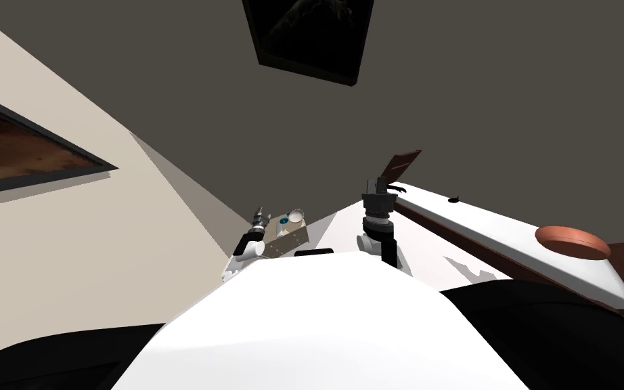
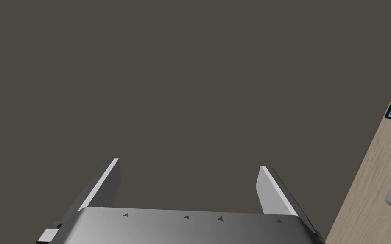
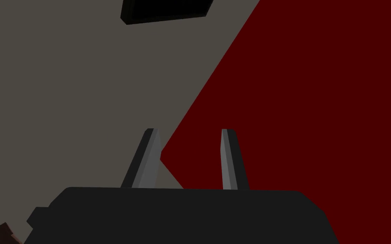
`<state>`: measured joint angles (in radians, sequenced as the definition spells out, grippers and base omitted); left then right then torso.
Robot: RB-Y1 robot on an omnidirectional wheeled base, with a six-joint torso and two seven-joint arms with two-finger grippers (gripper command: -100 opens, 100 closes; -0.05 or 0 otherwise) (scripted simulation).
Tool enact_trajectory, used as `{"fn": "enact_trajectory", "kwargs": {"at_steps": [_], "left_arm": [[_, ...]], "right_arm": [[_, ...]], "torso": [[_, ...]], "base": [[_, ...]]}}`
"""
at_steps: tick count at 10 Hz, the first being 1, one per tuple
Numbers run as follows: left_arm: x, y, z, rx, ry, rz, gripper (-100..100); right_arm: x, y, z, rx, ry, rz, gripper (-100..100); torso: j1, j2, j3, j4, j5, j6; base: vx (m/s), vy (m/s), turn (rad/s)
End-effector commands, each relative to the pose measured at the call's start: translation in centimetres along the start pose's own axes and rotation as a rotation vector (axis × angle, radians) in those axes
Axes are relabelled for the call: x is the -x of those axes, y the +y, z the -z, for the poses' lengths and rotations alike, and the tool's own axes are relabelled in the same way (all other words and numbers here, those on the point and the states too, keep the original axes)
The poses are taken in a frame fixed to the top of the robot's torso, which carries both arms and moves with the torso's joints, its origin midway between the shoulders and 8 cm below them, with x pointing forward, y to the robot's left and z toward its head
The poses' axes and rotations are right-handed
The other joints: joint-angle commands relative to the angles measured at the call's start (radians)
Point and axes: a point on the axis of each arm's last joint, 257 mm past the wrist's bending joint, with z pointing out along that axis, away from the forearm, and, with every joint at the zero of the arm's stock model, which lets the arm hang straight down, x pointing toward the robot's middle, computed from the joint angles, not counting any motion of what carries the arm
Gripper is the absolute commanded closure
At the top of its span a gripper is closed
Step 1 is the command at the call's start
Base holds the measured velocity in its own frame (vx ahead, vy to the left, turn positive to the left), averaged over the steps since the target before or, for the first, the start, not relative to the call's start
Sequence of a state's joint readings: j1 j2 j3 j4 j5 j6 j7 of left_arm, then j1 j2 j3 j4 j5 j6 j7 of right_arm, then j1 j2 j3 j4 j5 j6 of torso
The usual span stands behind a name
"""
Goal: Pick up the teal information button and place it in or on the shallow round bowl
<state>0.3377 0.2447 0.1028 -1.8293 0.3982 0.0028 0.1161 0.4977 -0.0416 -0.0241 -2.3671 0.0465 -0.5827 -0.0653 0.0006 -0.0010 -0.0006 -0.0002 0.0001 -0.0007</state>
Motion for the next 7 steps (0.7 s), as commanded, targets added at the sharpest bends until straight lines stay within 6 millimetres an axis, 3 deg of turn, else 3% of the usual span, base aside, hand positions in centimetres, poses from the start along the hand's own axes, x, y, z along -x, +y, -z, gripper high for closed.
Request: {"fn": "enact_trajectory", "kwargs": {"at_steps": [1, 2, 3, 6, 7], "left_arm": [[1.7, 2.3, -0.3, 0.075, -0.026, 0.004, -100], [1.9, 2.8, -0.2, 0.092, -0.029, 0.004, -100], [3.5, 4.4, -0.5, 0.146, -0.051, 0.009, -100], [5.5, 7.0, -0.3, 0.234, -0.084, 0.017, -100], [7.3, 8.4, -0.3, 0.281, -0.11, 0.024, -100]], "right_arm": [[0.0, 0.0, 0.0, 0.0, 0.0, 0.0, 0], [0.0, 0.0, 0.0, 0.0, 0.0, 0.0, 0], [0.0, 0.0, 0.0, 0.0, 0.0, 0.0, 0], [0.0, 0.0, 0.0, 0.0, 0.0, 0.0, 0], [0.0, 0.0, 0.0, 0.0, 0.0, 0.0, 0]], "torso": [[0.0, 0.0, 0.0, 0.0, 0.0, 0.0], [0.0, 0.0, 0.0, 0.0, 0.0, 0.001], [0.0, 0.0, 0.0, 0.0, 0.0, 0.0], [0.0, 0.0, 0.0, 0.0, 0.0, 0.0], [0.0, 0.0, 0.0, 0.0, 0.0, 0.0]], "base": [[0.014, 0.003, -0.165], [0.011, 0.008, -0.092], [0.01, 0.005, -0.177], [0.01, 0.009, -0.119], [0.01, 0.007, -0.2]]}}
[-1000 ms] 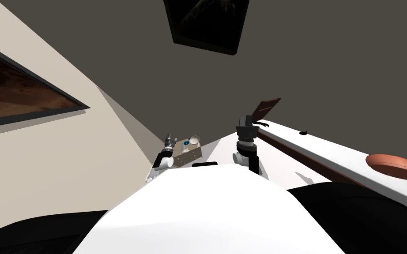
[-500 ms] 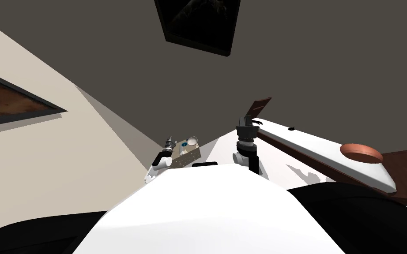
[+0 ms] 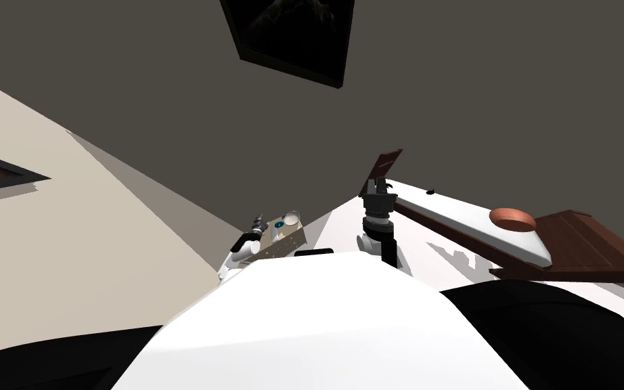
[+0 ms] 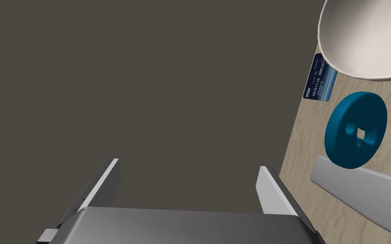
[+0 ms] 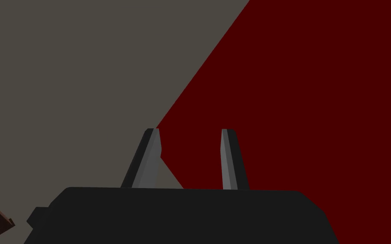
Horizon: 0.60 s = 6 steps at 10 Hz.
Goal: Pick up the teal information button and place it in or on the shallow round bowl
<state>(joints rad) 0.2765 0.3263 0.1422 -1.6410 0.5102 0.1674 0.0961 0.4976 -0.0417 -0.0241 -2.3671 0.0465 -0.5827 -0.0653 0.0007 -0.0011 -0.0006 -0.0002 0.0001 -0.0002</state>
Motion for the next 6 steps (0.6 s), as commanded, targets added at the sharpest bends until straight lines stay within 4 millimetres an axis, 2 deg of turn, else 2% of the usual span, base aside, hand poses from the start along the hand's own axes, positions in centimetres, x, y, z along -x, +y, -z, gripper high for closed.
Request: {"fn": "enact_trajectory", "kwargs": {"at_steps": [1, 2, 3, 4, 5, 6], "left_arm": [[0.8, 1.5, -0.1, 0.054, -0.016, 0.005, -100], [2.7, 2.7, -0.4, 0.1, -0.043, 0.016, -100], [2.7, 3.3, -0.4, 0.122, -0.046, 0.017, -100], [4.5, 4.3, -0.6, 0.165, -0.071, 0.029, -100], [4.7, 5.1, -0.5, 0.194, -0.076, 0.031, -100], [6.4, 5.9, -0.6, 0.232, -0.1, 0.045, -100]], "right_arm": [[0.0, 0.0, 0.0, 0.0, 0.0, 0.0, 0], [0.0, 0.0, 0.0, 0.0, 0.0, 0.0, 0], [0.0, 0.0, 0.0, 0.0, 0.0, 0.0, 0], [0.0, 0.0, 0.0, 0.0, 0.0, 0.0, 0], [0.0, 0.0, 0.0, 0.0, 0.0, 0.0, 0], [0.0, 0.0, 0.0, 0.0, 0.0, 0.0, 0]], "torso": [[0.0, 0.0, 0.0, 0.0, 0.0, 0.0], [0.0, 0.0, 0.0, 0.0, 0.0, -0.001], [0.0, 0.0, 0.0, 0.0, 0.0, 0.0], [0.0, 0.0, 0.0, 0.0, 0.0, -0.001], [0.0, 0.0, 0.0, 0.0, 0.0, 0.0], [0.0, 0.0, 0.0, 0.0, 0.0, -0.001]], "base": [[0.009, 0.011, -0.109], [0.01, 0.007, -0.227], [0.009, 0.011, -0.089], [0.012, 0.007, -0.172], [0.009, 0.01, -0.108], [0.008, 0.006, -0.193]]}}
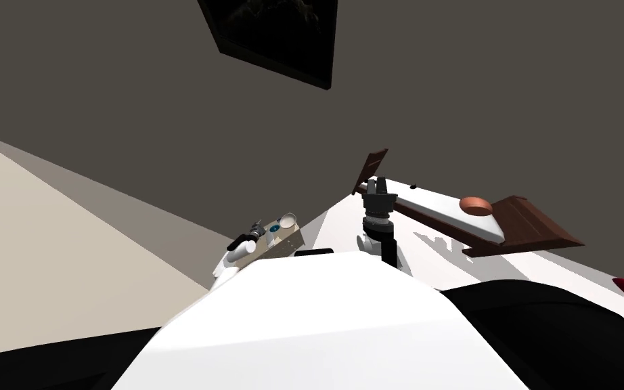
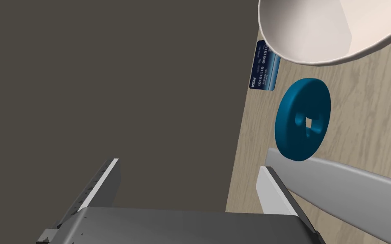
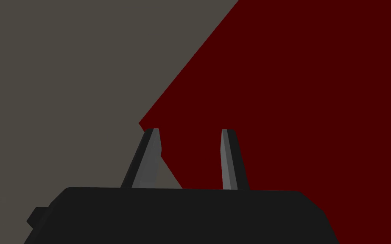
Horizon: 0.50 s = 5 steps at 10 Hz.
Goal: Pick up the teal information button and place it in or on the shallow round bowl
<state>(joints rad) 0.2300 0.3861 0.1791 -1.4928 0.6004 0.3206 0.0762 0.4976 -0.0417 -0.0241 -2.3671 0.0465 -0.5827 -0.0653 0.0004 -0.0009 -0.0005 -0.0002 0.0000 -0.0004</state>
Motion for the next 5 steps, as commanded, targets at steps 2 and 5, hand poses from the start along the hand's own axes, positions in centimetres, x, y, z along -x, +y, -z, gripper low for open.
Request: {"fn": "enact_trajectory", "kwargs": {"at_steps": [2, 5], "left_arm": [[2.4, 1.8, -0.5, 0.093, -0.036, 0.024, -100], [4.5, 3.9, -0.6, 0.18, -0.069, 0.048, -100]], "right_arm": [[0.0, 0.0, 0.0, 0.0, 0.0, 0.0, 0], [0.0, 0.0, 0.0, 0.0, 0.0, 0.0, 0]], "torso": [[0.0, 0.0, 0.0, 0.0, 0.0, -0.001], [0.0, 0.0, 0.0, 0.0, 0.0, 0.0]], "base": [[0.009, 0.01, -0.145], [0.01, 0.011, -0.129]]}}
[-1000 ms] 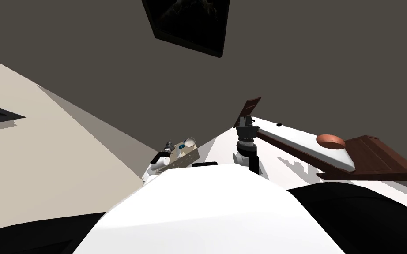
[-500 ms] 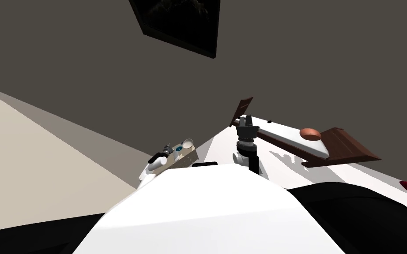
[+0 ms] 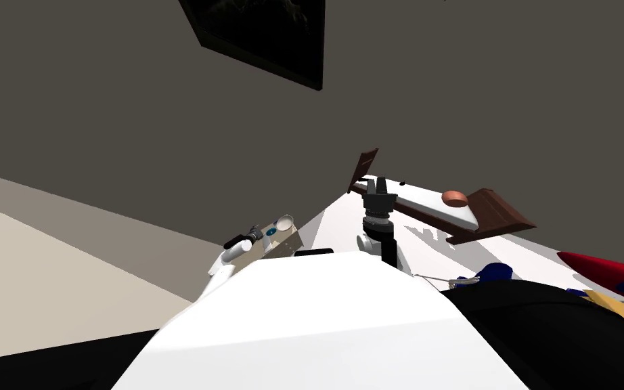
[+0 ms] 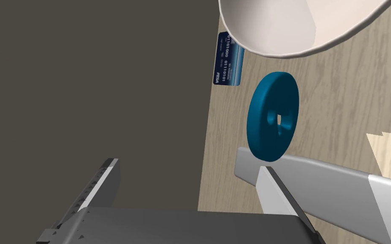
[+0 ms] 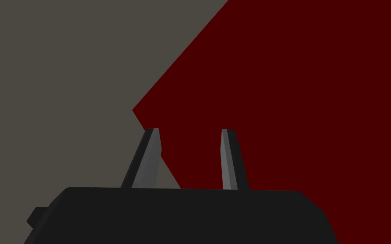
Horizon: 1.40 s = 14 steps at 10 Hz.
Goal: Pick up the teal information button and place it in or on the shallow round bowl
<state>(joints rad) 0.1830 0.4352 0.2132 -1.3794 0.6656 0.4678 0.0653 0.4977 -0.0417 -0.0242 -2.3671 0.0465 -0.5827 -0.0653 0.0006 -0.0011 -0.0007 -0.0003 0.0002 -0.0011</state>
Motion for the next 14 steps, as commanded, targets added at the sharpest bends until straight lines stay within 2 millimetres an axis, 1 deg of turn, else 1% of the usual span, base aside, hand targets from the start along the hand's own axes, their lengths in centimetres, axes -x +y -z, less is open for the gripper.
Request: {"fn": "enact_trajectory", "kwargs": {"at_steps": [1, 2, 3, 4, 5, 6, 7, 8, 9, 10, 11, 12, 13, 14], "left_arm": [[1.6, 1.1, -0.3, 0.061, -0.02, 0.021, -100], [2.6, 2.3, -0.4, 0.085, -0.039, 0.031, -100], [3.7, 2.4, -0.4, 0.118, -0.051, 0.051, -100], [4.4, 3.5, -0.4, 0.146, -0.064, 0.058, -100], [5.2, 3.3, -0.4, 0.175, -0.071, 0.077, -100], [6.0, 4.6, -0.3, 0.204, -0.087, 0.087, -100], [7.0, 4.8, -0.2, 0.241, -0.098, 0.111, -100], [7.4, 5.6, -0.1, 0.259, -0.107, 0.118, -100], [8.8, 6.2, 0.2, 0.298, -0.126, 0.15, -100], [8.8, 6.5, 0.3, 0.312, -0.125, 0.151, -100], [9.5, 6.6, 0.5, 0.344, -0.132, 0.177, -100], [9.9, 7.4, 0.7, 0.361, -0.141, 0.185, -100], [10.4, 7.4, 1.1, 0.395, -0.143, 0.21, -100], [10.9, 8.1, 1.2, 0.408, -0.154, 0.219, -100]], "right_arm": [[0.0, 0.0, 0.0, 0.0, 0.0, 0.0, 0], [0.0, 0.0, 0.0, 0.0, 0.0, 0.0, 0], [0.0, 0.0, 0.0, 0.0, 0.0, 0.0, 0], [0.0, 0.0, 0.0, 0.0, 0.0, 0.0, 0], [0.0, 0.0, 0.0, 0.0, 0.0, 0.0, 0], [0.0, 0.0, 0.0, 0.0, 0.0, 0.0, 0], [0.0, 0.0, 0.0, 0.0, 0.0, 0.0, 0], [0.0, 0.0, 0.0, 0.0, 0.0, 0.0, 0], [0.0, 0.0, 0.0, 0.0, 0.0, 0.0, 0], [0.0, 0.0, 0.0, 0.0, 0.0, 0.0, 0], [0.0, 0.0, 0.0, 0.0, 0.0, 0.0, 0], [0.0, 0.0, 0.0, 0.0, 0.0, 0.0, 0], [0.0, 0.0, 0.0, 0.0, 0.0, 0.0, 0], [0.0, 0.0, 0.0, 0.0, 0.0, 0.0, 0]], "torso": [[0.0, 0.0, 0.0, 0.0, 0.0, 0.0], [0.0, 0.0, 0.0, 0.0, 0.0, 0.001], [0.0, 0.0, 0.0, 0.0, 0.0, 0.0], [0.0, 0.0, 0.0, 0.0, 0.0, 0.001], [0.0, 0.0, 0.0, 0.0, 0.0, 0.0], [0.0, 0.0, 0.0, 0.0, 0.0, 0.001], [0.0, 0.0, 0.0, 0.0, 0.0, 0.0], [0.0, 0.0, 0.0, 0.0, 0.0, 0.0], [0.0, 0.0, 0.0, 0.0, 0.0, 0.0], [0.0, 0.0, 0.0, 0.0, 0.0, 0.0], [0.0, 0.0, 0.0, 0.0, 0.0, 0.0], [0.0, 0.0, 0.0, 0.0, 0.0, 0.0], [0.0, 0.0, 0.0, 0.0, 0.0, 0.0], [0.0, 0.0, 0.0, 0.0, 0.0, 0.0]], "base": [[0.008, 0.008, -0.191], [0.007, 0.011, -0.093], [0.01, 0.013, -0.201], [0.008, 0.014, -0.085], [0.008, 0.006, -0.163], [0.006, 0.009, -0.101], [0.006, 0.007, -0.154], [0.007, 0.011, -0.105], [0.009, 0.009, -0.175], [0.006, 0.011, -0.088], [0.005, 0.008, -0.177], [0.005, 0.012, -0.084], [0.006, 0.01, -0.143], [0.005, 0.011, -0.082]]}}
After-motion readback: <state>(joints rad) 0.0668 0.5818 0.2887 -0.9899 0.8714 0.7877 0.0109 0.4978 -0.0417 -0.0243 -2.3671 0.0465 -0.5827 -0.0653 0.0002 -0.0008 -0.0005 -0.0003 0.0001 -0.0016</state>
